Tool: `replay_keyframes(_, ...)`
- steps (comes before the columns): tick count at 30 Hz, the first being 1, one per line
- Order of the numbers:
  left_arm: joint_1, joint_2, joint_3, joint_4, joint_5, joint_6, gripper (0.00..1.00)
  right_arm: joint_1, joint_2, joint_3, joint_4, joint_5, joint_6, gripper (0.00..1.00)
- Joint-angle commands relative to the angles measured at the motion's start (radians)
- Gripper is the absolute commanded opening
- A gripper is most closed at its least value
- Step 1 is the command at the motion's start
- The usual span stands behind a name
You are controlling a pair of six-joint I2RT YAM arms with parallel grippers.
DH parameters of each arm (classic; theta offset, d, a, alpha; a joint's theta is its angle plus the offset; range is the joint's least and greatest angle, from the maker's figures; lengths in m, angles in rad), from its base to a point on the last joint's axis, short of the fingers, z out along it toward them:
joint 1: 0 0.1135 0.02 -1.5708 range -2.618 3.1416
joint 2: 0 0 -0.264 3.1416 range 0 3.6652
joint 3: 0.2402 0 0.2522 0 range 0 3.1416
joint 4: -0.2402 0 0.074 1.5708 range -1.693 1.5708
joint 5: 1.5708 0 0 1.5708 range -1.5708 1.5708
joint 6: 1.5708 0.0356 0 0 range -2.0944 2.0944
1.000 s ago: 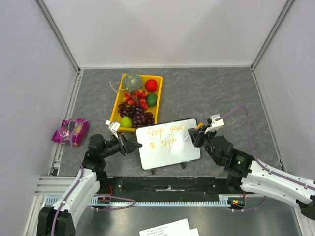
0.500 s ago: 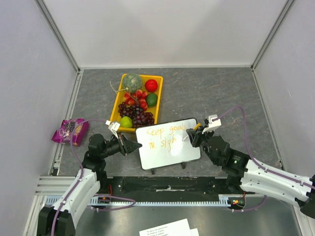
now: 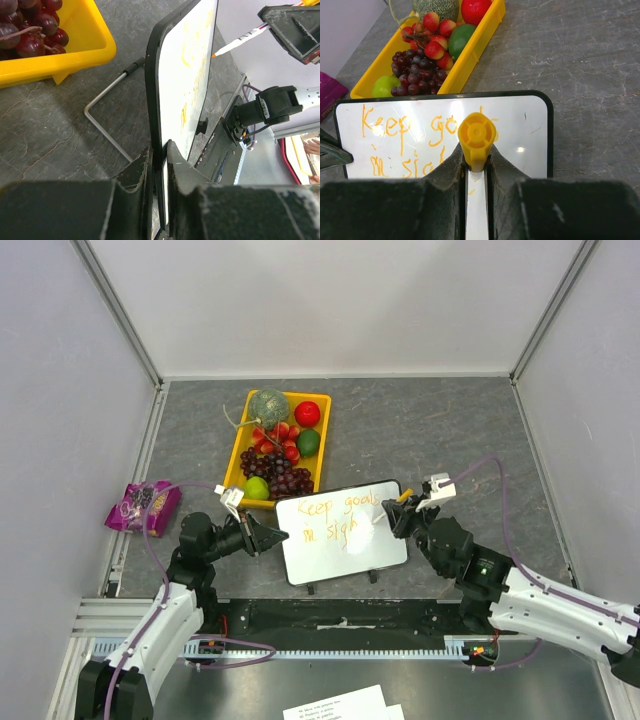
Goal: Write a sentence on the whiteboard
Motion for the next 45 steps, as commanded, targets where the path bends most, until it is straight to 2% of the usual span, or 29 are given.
replay_keyframes(1, 0.001, -0.007, -0.003, 0.021, -0.026, 0.031, 0.02, -0.001, -0.071, 0.02, -0.004, 0.008, -0.006, 0.0)
replay_keyframes(6, 0.001, -0.007, -0.003, 0.019, -0.026, 0.029, 0.02, -0.002, -0.126, 0.033, -0.016, 0.007, -0.005, 0.0)
replay_keyframes(34, 0.001, -0.004, -0.002, 0.019, -0.03, 0.028, 0.02, -0.002, 0.018, 0.183, -0.173, -0.039, -0.039, 0.0)
replay_keyframes(45, 0.001, -0.006, -0.003, 0.015, -0.03, 0.028, 0.02, -0.021, 0.113, 0.316, -0.296, -0.243, -0.089, 0.0)
